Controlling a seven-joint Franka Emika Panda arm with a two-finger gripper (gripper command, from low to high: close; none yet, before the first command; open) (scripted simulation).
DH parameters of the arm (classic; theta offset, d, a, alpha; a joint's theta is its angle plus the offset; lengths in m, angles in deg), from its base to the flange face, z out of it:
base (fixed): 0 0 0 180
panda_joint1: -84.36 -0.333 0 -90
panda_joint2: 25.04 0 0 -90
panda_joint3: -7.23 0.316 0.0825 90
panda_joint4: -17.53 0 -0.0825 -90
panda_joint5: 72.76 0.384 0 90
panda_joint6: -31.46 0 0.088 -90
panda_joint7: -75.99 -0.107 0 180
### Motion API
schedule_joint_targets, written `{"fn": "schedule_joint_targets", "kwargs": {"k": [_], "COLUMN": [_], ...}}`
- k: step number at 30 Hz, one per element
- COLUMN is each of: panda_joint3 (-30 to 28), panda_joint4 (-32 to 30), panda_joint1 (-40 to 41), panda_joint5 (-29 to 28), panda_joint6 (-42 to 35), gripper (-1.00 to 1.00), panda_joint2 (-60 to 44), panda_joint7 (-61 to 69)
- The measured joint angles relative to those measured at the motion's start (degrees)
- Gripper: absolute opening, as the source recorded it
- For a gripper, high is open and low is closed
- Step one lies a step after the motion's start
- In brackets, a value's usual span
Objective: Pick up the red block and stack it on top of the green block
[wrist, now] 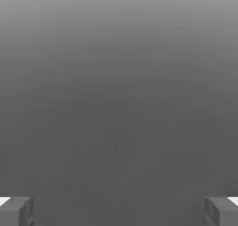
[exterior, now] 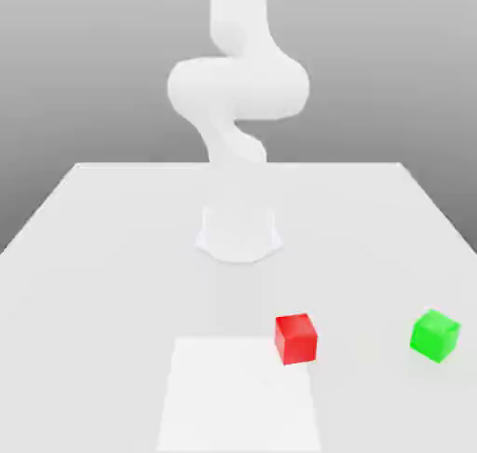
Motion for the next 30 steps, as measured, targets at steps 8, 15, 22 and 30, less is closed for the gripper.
{"fn": "schedule_joint_targets", "kwargs": {"k": [8,15,22,30], "panda_joint3": [1.99,4.67,4.43,1.8], "panda_joint4": [-13.4,-25.95,-29.77,-29.06], "panda_joint1": [-3.5,-6.44,-7.94,-10.2], "panda_joint5": [1.58,2.12,-3.38,-5.32], "panda_joint6": [10.86,21.22,35.96,40.63], "gripper": [0.0,0.0,0.0,-1.0], "panda_joint2": [-14.48,-28.58,-47.49,-52.91], "panda_joint7": [0.44,0.15,-4.09,-5.63]}}
